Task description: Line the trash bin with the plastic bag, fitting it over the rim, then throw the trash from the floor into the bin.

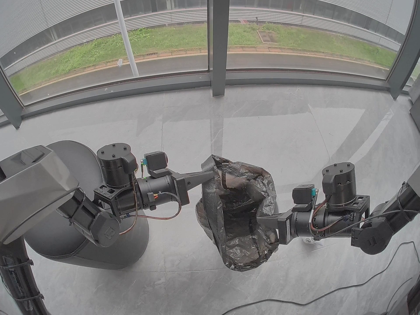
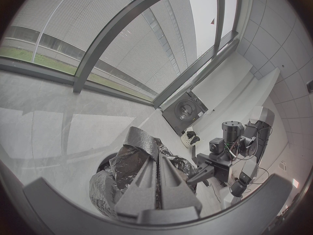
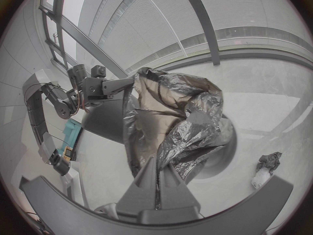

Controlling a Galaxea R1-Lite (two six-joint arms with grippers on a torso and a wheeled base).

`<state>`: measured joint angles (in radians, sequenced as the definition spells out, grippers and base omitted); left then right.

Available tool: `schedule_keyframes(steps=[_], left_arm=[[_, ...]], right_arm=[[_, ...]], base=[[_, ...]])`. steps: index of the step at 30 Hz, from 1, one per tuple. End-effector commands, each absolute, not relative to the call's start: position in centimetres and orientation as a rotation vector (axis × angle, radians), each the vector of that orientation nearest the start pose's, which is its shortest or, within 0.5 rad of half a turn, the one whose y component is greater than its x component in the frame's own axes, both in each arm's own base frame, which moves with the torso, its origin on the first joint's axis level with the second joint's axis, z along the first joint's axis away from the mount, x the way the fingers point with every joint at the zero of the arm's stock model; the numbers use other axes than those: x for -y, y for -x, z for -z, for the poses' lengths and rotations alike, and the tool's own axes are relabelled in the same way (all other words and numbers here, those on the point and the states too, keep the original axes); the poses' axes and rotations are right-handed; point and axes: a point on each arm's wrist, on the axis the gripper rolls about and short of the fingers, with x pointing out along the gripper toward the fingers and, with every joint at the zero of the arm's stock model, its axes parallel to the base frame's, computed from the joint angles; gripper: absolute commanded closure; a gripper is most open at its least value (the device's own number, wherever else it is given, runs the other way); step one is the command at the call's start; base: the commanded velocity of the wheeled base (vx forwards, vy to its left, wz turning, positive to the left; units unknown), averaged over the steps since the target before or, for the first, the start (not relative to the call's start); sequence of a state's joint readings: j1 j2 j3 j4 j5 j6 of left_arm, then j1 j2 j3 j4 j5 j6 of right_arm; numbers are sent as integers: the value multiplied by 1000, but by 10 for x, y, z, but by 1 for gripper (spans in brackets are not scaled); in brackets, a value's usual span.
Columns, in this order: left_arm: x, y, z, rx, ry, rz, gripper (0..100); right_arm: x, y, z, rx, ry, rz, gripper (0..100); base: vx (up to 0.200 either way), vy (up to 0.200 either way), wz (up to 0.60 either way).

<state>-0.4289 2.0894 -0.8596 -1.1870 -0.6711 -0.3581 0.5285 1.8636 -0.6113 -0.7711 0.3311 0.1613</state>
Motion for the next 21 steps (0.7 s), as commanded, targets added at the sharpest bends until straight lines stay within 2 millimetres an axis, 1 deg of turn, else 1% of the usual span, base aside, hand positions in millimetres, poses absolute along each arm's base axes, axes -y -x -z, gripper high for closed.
schedule_keyframes(steps=[1, 5, 6, 7, 9, 10, 12, 14, 15, 16, 19, 21], left_arm=[[178, -340, -96, -283, 331, 1087, 100], [190, -339, -89, -276, 333, 1118, 100], [190, -339, -88, -277, 334, 1120, 100], [200, -335, -87, -282, 352, 1147, 100], [207, -332, -88, -280, 369, 1165, 100], [215, -330, -88, -271, 390, 1183, 100], [220, -331, -87, -245, 404, 1194, 100], [221, -334, -84, -219, 405, 1191, 100], [219, -337, -80, -207, 405, 1182, 100], [219, -337, -80, -207, 405, 1182, 100], [195, -351, -72, -183, 404, 1116, 100], [183, -355, -61, -206, 403, 1077, 100]], right_arm=[[-145, -265, -89, -582, -90, -750, 100], [-132, -265, -85, -590, -69, -716, 100], [-131, -266, -85, -587, -69, -714, 100], [-125, -264, -84, -589, -59, -704, 100], [-121, -262, -86, -584, -55, -696, 100], [-118, -261, -88, -578, -58, -691, 100], [-115, -261, -88, -578, -59, -682, 100], [-114, -261, -86, -584, -60, -675, 100], [-114, -262, -85, -586, -59, -672, 100], [-114, -262, -85, -586, -59, -672, 100], [-117, -269, -80, -595, -57, -672, 100], [-119, -273, -76, -597, -39, -676, 100]], base=[[0, 0, 0], [0, 0, 0], [0, 0, 0], [0, 0, 0], [0, 0, 0], [0, 0, 0], [0, 0, 0], [0, 0, 0], [0, 0, 0], [0, 0, 0], [0, 0, 0], [0, 0, 0]])
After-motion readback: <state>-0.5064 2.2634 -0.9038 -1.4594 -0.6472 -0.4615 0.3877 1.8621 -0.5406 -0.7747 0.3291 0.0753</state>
